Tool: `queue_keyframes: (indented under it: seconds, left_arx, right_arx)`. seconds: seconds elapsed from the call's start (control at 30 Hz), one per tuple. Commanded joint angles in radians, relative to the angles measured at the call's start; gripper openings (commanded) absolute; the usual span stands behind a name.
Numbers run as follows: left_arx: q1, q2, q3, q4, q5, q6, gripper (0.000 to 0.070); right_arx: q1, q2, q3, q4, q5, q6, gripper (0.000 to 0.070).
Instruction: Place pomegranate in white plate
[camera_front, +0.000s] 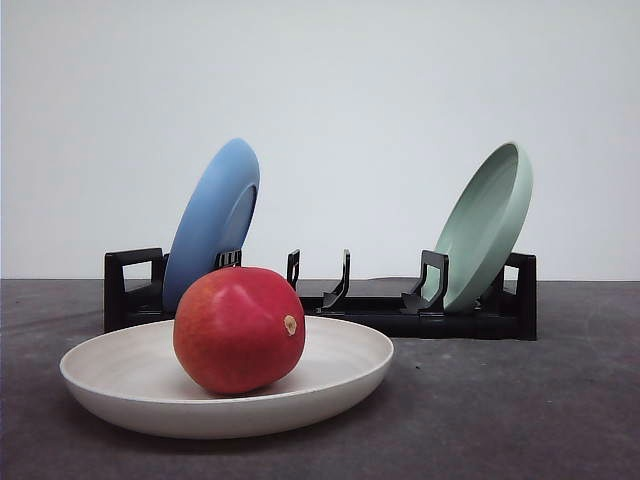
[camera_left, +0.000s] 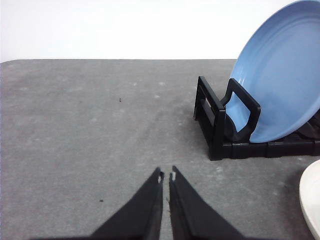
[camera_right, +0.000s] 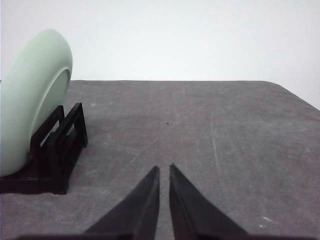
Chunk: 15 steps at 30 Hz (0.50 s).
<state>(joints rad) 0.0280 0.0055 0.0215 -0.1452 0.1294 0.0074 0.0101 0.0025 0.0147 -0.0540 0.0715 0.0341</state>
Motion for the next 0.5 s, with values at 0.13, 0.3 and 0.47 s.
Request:
queue_keyframes:
  seconds: [0.13,0.3,0.47]
  left_arx:
    - [0.000,-0.001,-0.009,0.010,-0.001,0.007,0.0000]
    - [0.000,-0.001,-0.009,0.010,-0.001,0.007,0.0000]
    - [0.000,-0.001,-0.009,0.010,-0.001,0.007,0.0000]
  right_arx:
    - [0.001,0.001,-0.003,0.009,0.001,0.013,0.0030]
    - [0.001,0.001,-0.003,0.009,0.001,0.013,0.0030]
    - [0.001,0.001,-0.003,0.009,0.001,0.013,0.0030]
